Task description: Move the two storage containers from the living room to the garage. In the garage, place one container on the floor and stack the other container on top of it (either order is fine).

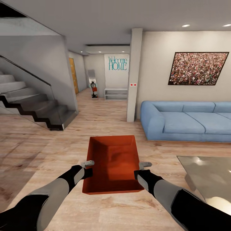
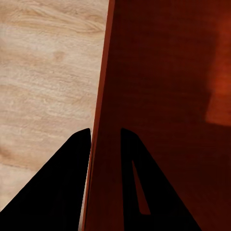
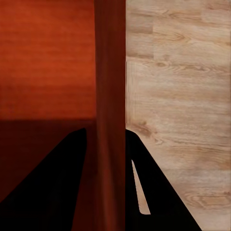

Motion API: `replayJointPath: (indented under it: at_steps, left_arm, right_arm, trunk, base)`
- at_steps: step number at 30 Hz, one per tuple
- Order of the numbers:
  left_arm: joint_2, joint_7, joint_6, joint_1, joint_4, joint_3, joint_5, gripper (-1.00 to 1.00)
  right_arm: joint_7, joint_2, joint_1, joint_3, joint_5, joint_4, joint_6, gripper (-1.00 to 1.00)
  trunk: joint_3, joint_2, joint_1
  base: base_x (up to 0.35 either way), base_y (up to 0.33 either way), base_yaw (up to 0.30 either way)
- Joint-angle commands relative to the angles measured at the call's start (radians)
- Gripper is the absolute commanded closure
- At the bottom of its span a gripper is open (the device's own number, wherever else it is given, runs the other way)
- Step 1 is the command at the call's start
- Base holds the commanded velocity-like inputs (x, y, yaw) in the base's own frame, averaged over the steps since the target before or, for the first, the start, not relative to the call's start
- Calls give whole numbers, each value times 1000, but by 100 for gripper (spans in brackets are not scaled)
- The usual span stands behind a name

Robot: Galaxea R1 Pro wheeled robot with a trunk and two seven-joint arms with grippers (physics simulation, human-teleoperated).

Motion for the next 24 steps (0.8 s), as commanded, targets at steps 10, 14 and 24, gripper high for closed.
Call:
replayJointPath:
  at_steps: [10,14,24]
  left_arm:
    - [2,10,7,-1,-2,30,-30,100]
    - [2,10,7,-1,-2,30,-30,100]
    - [2,10,7,-1,-2,30,-30,100]
  right_arm:
    - [-3,6,0,23,-15,-10,7,100]
    - [-3,6,0,23,-15,-10,7,100]
    - [-3,6,0,23,-15,-10,7,100]
  trunk:
    - [-2,-2,1]
    - [-2,-2,1]
    - [-2,-2,1]
  base:
    - [282,0,28]
    - [323,0,0]
    - [323,0,0]
